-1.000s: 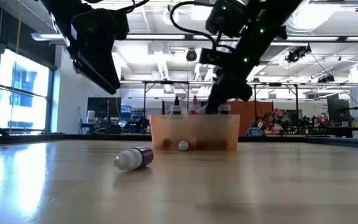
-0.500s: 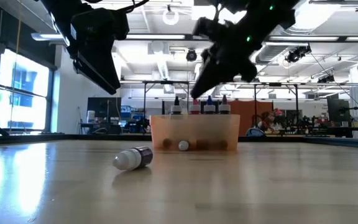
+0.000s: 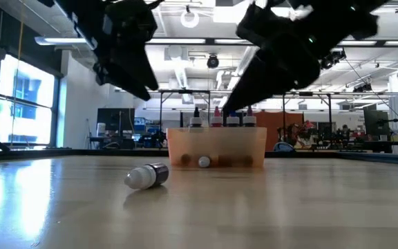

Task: Pick & Place food coloring
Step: Put the small black food coloring bottle into the orange bin

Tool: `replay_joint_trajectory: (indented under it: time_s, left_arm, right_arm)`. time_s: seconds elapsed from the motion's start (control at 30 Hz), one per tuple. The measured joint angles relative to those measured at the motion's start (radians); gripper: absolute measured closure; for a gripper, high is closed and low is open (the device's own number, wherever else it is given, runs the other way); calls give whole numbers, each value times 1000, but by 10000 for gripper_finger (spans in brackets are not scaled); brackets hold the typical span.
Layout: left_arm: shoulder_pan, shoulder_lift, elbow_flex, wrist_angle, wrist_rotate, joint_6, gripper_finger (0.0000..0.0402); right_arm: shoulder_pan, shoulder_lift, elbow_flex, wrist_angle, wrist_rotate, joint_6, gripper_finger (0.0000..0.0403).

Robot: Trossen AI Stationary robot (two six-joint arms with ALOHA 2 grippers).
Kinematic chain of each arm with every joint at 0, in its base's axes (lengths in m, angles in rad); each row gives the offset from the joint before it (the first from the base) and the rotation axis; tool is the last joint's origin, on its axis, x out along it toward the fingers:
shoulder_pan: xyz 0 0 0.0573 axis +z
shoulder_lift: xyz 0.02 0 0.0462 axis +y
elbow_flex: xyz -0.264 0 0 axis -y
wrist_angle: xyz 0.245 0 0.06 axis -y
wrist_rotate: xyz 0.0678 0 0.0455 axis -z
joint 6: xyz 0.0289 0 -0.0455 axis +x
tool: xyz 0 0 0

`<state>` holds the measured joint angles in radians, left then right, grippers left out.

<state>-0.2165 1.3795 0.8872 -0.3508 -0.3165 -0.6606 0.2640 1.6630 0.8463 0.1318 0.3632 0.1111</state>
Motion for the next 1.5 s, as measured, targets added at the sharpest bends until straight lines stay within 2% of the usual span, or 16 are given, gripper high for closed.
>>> replay_joint_trajectory:
  time_s: [0.23,0.33,0.5,0.67,0.8,1.03,1.5]
  left_arm:
    - [0,127,0,135,27,-3,206]
    - [0,186,0,153,28,-34,206]
    - [15,292,-1,292,-65,-78,206]
    - [57,350,3,426,-60,-174,206]
    - [83,382,1,477,-61,-177,206]
    - [99,453,24,488,-65,-182,206]
    - [105,591,181,450,-86,-148,206]
  right_arm:
    - [39,0,-95,25,235,38,282]
    - [45,0,-117,22,276,40,282]
    - [44,0,-122,25,274,23,282]
    - [44,0,-122,29,254,20,282]
    - [44,0,-122,30,248,20,282]
    - [44,0,-122,31,247,20,282]
    - [44,0,-122,29,230,20,282]
